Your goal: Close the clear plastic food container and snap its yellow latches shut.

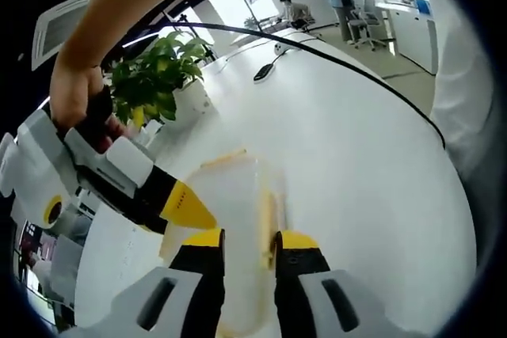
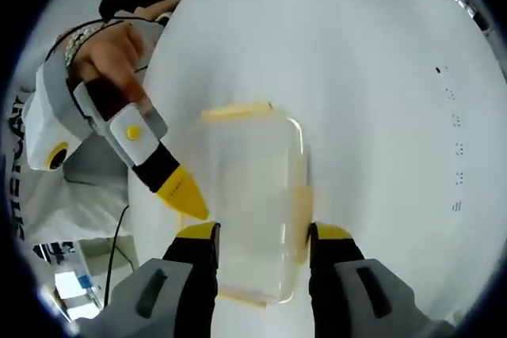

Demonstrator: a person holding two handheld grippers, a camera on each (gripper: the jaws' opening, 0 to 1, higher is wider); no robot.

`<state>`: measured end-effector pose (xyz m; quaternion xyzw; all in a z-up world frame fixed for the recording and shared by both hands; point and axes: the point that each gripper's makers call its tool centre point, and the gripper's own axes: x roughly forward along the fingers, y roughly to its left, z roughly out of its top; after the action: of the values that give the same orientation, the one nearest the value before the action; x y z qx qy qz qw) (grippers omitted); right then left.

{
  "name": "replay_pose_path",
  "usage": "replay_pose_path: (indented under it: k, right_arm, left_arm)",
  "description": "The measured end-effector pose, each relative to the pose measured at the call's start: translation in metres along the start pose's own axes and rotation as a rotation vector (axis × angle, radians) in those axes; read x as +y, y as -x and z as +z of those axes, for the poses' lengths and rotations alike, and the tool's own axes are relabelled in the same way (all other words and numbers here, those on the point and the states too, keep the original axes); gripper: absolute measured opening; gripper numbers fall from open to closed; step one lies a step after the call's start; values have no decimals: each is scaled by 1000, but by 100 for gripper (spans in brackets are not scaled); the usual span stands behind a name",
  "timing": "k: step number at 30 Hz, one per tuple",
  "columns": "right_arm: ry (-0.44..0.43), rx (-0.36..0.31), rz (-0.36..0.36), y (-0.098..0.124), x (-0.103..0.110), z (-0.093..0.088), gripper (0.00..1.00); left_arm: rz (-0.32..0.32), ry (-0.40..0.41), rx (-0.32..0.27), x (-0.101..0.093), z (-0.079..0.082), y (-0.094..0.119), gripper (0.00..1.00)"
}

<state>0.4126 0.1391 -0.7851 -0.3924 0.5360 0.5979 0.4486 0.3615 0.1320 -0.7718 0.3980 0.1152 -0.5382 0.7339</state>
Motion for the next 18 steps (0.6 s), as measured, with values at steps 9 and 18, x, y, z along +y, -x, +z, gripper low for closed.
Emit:
replay_pose_path:
  k: [9, 18]
  right_arm:
    - [-19, 9, 72, -4, -4, 3, 38]
    - [-2, -13, 54, -3, 2, 2, 39]
  left_arm:
    - [18, -46, -3, -1, 0, -3, 17]
    - [27, -42, -7, -2, 1, -3, 18]
